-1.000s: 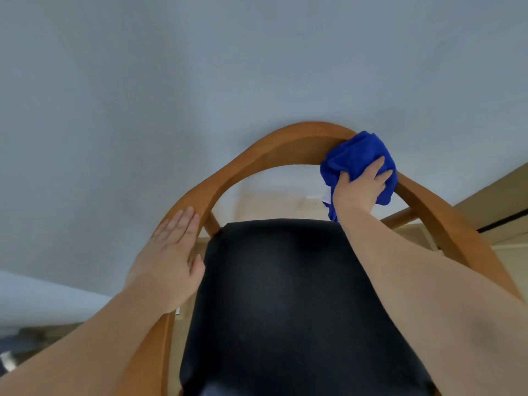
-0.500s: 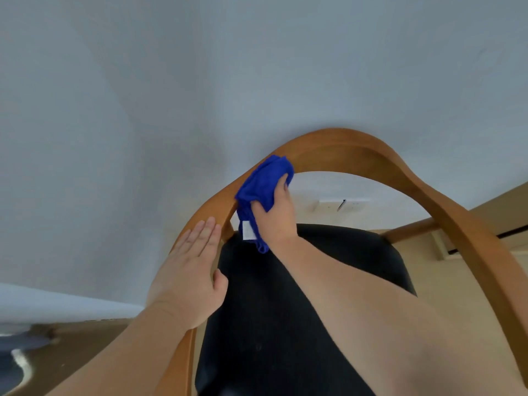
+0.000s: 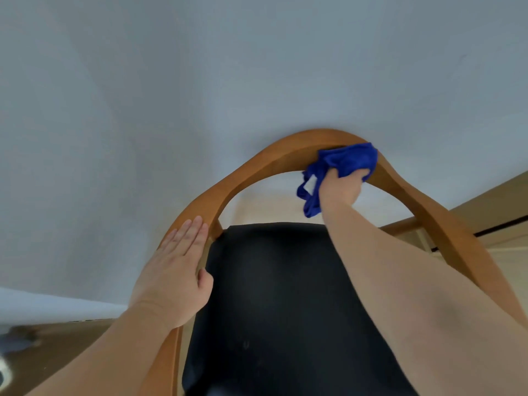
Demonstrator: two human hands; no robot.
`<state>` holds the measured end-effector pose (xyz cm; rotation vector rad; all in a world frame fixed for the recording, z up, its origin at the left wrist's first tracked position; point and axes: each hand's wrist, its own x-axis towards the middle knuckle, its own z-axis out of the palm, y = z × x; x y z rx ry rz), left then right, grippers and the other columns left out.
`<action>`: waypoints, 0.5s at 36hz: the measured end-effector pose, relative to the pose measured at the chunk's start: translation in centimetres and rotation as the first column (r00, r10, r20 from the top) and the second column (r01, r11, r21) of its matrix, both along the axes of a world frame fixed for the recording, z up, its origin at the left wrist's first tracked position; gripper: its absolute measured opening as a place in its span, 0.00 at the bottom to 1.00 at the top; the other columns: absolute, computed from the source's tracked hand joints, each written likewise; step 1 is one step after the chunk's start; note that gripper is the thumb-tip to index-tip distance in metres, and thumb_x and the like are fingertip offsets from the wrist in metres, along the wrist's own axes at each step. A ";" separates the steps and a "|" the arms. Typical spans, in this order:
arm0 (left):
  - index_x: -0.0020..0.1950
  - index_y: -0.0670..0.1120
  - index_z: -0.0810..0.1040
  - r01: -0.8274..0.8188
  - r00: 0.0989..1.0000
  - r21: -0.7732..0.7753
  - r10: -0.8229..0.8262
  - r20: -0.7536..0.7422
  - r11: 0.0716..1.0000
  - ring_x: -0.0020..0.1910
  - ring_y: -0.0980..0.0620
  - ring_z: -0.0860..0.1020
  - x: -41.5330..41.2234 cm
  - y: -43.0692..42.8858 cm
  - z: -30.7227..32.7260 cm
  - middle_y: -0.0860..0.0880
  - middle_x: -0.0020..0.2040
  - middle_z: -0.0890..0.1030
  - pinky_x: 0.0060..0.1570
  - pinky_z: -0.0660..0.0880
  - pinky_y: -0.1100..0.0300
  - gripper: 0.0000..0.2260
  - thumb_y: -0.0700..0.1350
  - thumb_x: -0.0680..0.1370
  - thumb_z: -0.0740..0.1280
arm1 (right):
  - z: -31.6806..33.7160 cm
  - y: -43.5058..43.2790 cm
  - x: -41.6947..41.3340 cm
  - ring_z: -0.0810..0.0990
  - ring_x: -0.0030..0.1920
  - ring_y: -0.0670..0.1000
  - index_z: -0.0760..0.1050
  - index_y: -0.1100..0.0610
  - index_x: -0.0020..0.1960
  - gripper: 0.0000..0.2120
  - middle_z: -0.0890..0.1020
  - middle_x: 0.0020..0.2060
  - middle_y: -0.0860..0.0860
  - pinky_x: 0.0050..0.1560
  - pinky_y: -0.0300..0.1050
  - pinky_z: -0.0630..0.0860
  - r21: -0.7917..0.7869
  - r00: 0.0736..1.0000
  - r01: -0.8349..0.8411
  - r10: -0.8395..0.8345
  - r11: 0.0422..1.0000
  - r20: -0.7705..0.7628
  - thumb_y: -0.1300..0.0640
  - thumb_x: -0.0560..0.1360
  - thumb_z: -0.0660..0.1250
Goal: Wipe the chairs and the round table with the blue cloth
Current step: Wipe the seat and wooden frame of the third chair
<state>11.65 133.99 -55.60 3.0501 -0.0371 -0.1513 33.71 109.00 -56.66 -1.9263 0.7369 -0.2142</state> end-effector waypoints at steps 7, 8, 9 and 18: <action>0.71 0.52 0.32 -0.002 1.000 -0.058 0.004 0.029 0.998 0.71 0.58 0.31 -0.1 0.1 -0.1 0.55 0.72 0.31 0.67 0.32 0.60 0.29 0.56 0.78 0.47 | -0.6 -3.7 0.8 0.69 0.69 0.58 0.43 0.57 0.78 0.36 0.62 0.73 0.57 0.67 0.50 0.69 0.010 0.978 0.203 -0.202 0.979 -0.044 0.52 0.79 0.60; 0.70 0.53 0.30 -0.004 1.000 -0.055 0.005 0.028 0.998 0.70 0.59 0.30 -0.1 0.0 -0.2 0.55 0.72 0.30 0.67 0.31 0.61 0.29 0.56 0.77 0.46 | -0.7 -3.7 0.8 0.68 0.69 0.58 0.43 0.56 0.78 0.35 0.62 0.74 0.57 0.67 0.50 0.68 -0.008 0.980 0.191 -0.191 0.981 -0.046 0.52 0.79 0.60; 0.70 0.53 0.29 -0.005 1.000 -0.051 0.006 0.025 0.999 0.69 0.59 0.28 -0.1 0.0 -0.3 0.56 0.71 0.29 0.66 0.29 0.61 0.30 0.57 0.77 0.46 | -0.6 -3.6 0.9 0.68 0.69 0.57 0.44 0.56 0.78 0.35 0.61 0.74 0.57 0.67 0.49 0.68 -0.032 0.983 0.177 -0.178 0.984 -0.053 0.52 0.79 0.60; 0.71 0.53 0.32 -0.019 1.000 -0.069 0.021 0.019 0.997 0.71 0.58 0.32 0.1 -0.1 0.0 0.55 0.73 0.32 0.66 0.31 0.60 0.29 0.57 0.78 0.46 | -0.1 5.7 -2.2 0.76 0.60 0.59 0.44 0.58 0.78 0.35 0.68 0.70 0.60 0.60 0.55 0.74 -0.037 0.955 -0.297 0.297 0.954 -0.007 0.54 0.79 0.60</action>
